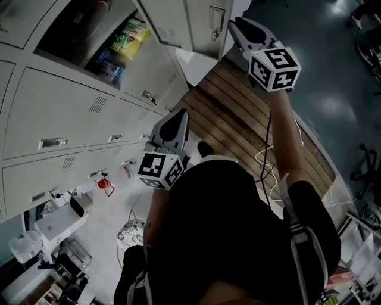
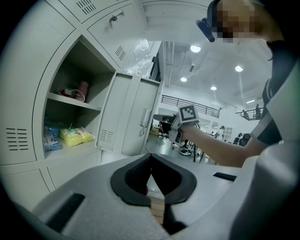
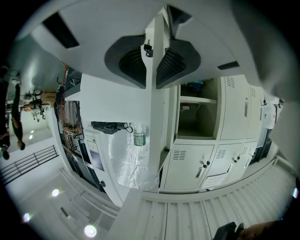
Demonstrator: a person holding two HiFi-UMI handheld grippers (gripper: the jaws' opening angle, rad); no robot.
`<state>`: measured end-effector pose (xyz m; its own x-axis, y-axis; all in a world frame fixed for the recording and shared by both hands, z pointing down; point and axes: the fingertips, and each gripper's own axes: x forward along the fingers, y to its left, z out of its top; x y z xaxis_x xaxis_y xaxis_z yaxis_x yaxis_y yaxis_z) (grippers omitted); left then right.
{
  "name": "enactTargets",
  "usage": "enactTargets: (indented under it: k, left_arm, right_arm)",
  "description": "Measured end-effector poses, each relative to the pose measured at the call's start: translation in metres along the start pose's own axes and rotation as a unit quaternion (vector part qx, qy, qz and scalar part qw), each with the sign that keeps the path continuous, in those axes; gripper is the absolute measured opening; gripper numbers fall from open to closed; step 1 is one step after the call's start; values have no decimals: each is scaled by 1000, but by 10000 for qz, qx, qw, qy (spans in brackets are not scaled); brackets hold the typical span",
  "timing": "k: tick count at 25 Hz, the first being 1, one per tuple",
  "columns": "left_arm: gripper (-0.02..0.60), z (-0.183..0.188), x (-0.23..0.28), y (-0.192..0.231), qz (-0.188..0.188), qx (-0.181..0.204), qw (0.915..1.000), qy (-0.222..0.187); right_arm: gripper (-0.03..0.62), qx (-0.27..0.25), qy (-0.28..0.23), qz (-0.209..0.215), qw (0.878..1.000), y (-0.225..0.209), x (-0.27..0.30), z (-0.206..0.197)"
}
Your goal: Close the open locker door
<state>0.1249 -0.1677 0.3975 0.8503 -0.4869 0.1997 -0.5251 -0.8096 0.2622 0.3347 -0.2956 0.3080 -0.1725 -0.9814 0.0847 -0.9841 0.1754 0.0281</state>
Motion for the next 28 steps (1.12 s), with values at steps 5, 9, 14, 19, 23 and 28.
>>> enactTargets:
  k: [5, 9, 14, 19, 23, 28]
  left_arm:
    - [18, 0, -1, 0, -2, -13, 10000, -14]
    - [17, 0, -1, 2, -6, -27, 10000, -37]
    - [17, -1, -2, 1, 2, -41, 10000, -50]
    - [17, -1, -2, 3, 25, -59, 10000, -70]
    - [17, -2, -4, 2, 56, -81, 9999, -58]
    - [17, -6, -8, 3, 116, -115, 9999, -40]
  right_arm:
    - [55, -68, 33, 74, 9999, 5, -3, 1]
    - [55, -143, 45, 251, 9996, 16, -6, 1]
    - [48, -97, -20, 537, 9985, 37, -14, 1]
    - [44, -118, -40, 822, 9965, 58, -18, 1]
    - [41, -151, -38, 993, 9949, 70, -21, 1]
    - [37, -146, -47, 1287, 9916, 86, -23, 2]
